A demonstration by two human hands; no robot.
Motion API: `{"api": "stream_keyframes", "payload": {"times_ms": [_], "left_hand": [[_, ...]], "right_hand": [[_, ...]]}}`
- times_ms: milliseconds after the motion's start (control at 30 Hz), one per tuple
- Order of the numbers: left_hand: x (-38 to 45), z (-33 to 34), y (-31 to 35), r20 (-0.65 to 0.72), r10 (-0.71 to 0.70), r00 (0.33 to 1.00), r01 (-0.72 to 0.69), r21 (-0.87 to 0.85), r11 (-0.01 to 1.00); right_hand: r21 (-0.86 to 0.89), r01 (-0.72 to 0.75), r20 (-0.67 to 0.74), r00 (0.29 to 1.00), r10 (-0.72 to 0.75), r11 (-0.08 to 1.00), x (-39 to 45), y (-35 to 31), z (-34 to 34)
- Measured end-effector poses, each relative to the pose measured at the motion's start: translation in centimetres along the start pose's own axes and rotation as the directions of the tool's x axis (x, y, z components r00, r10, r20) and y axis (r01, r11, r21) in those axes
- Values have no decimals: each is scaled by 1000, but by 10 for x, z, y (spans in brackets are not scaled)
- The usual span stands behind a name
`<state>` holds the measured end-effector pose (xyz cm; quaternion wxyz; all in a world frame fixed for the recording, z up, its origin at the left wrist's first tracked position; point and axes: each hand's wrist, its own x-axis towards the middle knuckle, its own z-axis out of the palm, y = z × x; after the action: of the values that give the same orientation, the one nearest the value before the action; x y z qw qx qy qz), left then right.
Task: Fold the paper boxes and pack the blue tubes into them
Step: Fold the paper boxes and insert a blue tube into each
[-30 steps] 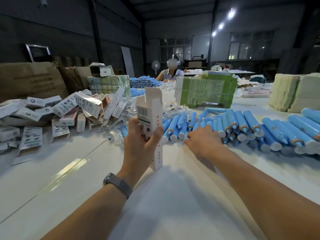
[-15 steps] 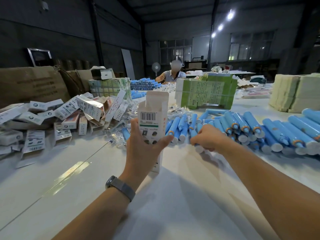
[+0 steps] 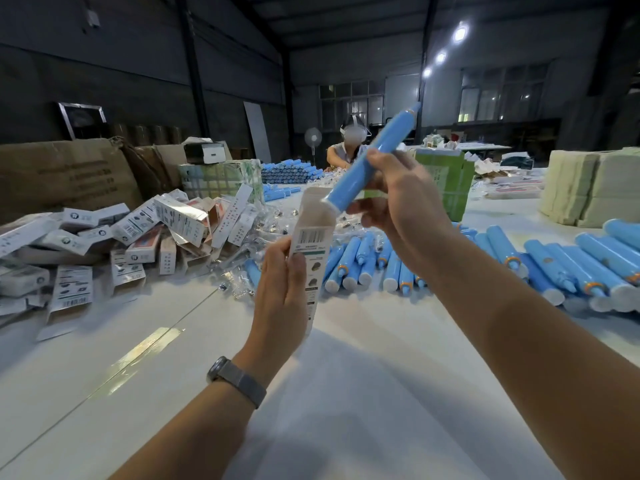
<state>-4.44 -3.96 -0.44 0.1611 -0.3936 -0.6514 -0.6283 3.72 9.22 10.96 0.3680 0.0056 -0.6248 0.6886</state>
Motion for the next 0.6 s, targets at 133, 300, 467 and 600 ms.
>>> {"api": "stream_keyframes", "payload": {"times_ms": [133,300,467,600], "left_hand": [[0,1,0,32,20,999,-19,-29,999],[-1,3,2,18,57,998,-56,-30,998],[-1,5,4,-32,91,995,-91,-1,996],[-2,5,4,-50,107,993,-106,16,994]], "right_hand": [[-262,206,-39,974,-224,943,-5,-5,9],[-423,366,60,924,-378,829,-10,1,5],[-475,491,211,869,-448,730,-14,2,7],[-457,523,219,850,-479,719,-12,-3,6]]}}
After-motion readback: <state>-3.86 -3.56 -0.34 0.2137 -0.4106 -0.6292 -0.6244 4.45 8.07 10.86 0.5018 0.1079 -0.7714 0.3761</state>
